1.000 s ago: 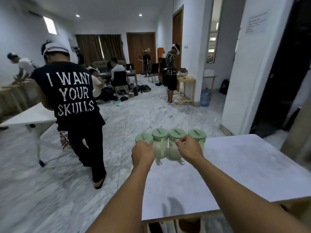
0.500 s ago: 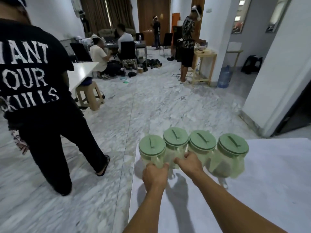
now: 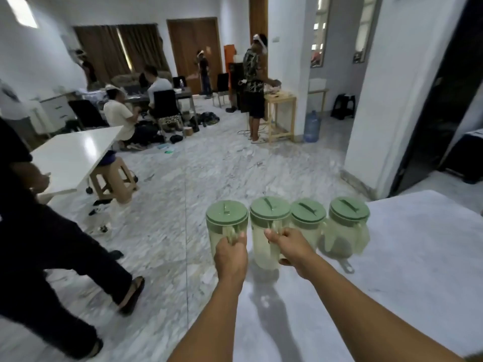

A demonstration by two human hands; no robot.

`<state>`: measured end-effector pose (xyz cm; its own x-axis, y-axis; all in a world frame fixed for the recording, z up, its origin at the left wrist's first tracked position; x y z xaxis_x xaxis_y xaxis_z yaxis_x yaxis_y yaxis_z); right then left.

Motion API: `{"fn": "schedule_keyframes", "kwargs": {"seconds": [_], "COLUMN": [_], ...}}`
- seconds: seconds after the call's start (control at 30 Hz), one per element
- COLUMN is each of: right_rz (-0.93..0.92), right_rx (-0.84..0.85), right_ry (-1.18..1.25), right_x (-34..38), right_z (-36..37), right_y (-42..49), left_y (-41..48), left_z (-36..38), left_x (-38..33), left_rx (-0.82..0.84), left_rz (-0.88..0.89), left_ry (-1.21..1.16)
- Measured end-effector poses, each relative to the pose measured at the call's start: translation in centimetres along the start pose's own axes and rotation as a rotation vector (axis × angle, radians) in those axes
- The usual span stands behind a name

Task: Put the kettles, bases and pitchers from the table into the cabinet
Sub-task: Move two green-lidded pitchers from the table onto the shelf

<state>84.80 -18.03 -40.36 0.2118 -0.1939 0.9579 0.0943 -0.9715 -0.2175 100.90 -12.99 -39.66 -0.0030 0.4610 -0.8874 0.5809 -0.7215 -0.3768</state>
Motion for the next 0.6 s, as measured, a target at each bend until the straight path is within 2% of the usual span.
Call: {"fn": "schedule_keyframes", "kwargs": {"seconds": [0.23,0.4,0.6], "right_rz": [-0.114,-0.184,-0.213], "right_rx": [-0.286,-0.579,-1.012], "right_ry": [0.144,0.179,0.16], "right_x": [6.7,9.6,8.9], "right_z": [-5.7,-16.1,-30.4], "right_y": [-12.9,-23.7,-38.2], "left_y": [-9.6,-20.5,-36.9], "left_z": [-3.2,0.9,8.8], "left_x": [-7.2,-11.7,-13.5], "left_rx": [0.176,0.395,0.694], "left_rz": [0.187,0.329,0.491], "left_ry": [0.007,0.0,-0.008]}}
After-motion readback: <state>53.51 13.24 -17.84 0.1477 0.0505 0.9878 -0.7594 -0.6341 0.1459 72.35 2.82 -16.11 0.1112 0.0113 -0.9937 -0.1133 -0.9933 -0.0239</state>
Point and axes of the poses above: each hand's wrist, its own y-axis towards the middle knuckle, its own z-axis out of the palm, x = y × z, the point moved 7 cm from there along y, towards the middle knuckle, and after that the axes turned 9 degrees about -z, right-handed, at the moved point
